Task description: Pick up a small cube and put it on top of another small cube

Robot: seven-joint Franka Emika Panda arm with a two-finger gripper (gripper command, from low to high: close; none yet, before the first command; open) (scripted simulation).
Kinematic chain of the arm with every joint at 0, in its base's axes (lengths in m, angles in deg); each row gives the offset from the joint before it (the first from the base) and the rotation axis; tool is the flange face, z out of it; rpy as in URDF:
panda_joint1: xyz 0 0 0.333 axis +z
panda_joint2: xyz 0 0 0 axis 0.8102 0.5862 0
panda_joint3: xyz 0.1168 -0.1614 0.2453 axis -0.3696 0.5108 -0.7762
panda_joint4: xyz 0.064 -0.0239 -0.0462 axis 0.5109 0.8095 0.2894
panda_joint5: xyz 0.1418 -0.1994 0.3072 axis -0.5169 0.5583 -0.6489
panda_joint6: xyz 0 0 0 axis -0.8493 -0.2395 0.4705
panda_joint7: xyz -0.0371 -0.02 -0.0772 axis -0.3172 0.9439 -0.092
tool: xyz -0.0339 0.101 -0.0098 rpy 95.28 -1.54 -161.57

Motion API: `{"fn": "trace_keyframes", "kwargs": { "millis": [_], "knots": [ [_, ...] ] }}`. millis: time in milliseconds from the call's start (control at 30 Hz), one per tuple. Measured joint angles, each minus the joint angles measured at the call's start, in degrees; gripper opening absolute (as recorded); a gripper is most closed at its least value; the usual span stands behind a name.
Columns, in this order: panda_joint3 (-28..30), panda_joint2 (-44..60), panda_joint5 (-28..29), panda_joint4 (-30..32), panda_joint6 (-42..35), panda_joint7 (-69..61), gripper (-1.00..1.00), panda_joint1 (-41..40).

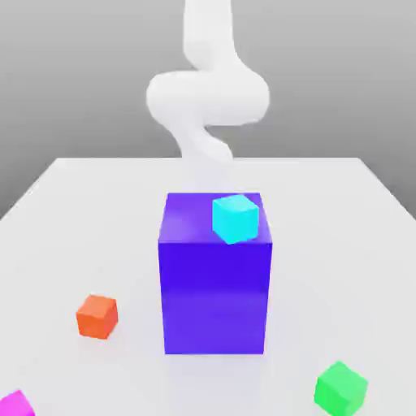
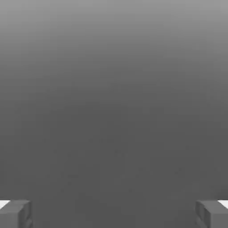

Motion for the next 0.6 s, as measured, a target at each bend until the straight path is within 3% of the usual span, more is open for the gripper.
{"fn": "trace_keyframes", "kwargs": {
  "millis": [600],
  "knots": [
    [6.07,37.74,-1.37,-5.77,8.07,8.4,0.0,-8.35]
  ]
}}
